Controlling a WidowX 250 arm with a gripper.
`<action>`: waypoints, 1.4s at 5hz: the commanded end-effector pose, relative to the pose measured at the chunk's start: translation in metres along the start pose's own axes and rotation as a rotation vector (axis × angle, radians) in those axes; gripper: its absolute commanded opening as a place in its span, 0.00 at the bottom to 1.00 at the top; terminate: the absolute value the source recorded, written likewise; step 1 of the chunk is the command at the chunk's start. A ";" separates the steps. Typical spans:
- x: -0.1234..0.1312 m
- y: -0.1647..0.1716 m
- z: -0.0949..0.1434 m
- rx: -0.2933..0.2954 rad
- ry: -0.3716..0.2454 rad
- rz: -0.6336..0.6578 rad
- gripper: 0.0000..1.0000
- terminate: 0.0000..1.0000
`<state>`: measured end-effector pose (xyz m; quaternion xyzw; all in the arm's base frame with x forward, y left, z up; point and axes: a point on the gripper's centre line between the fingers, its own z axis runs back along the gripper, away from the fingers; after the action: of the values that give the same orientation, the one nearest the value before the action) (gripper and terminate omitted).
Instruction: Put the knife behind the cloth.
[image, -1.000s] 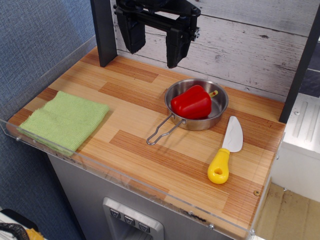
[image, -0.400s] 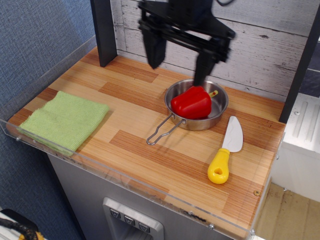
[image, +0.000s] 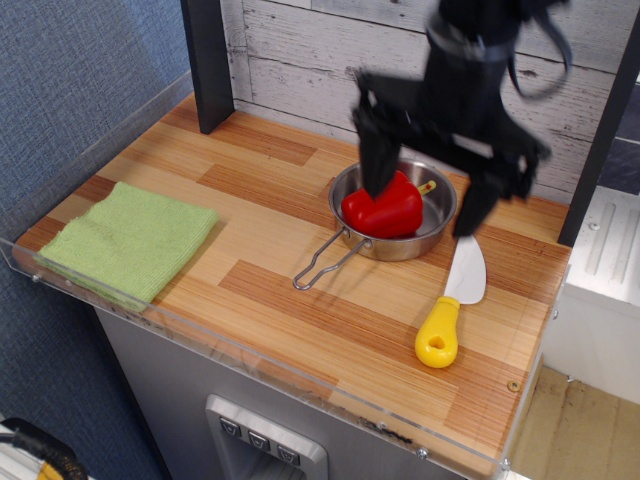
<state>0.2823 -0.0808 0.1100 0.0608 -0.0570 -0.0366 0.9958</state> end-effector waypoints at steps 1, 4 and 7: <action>0.024 -0.023 -0.033 -0.047 -0.015 -0.017 1.00 0.00; 0.000 -0.033 -0.079 -0.058 0.100 -0.042 1.00 0.00; -0.035 -0.026 -0.104 0.049 0.155 -0.103 0.00 0.00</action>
<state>0.2630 -0.0983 0.0042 0.0856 0.0126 -0.0879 0.9924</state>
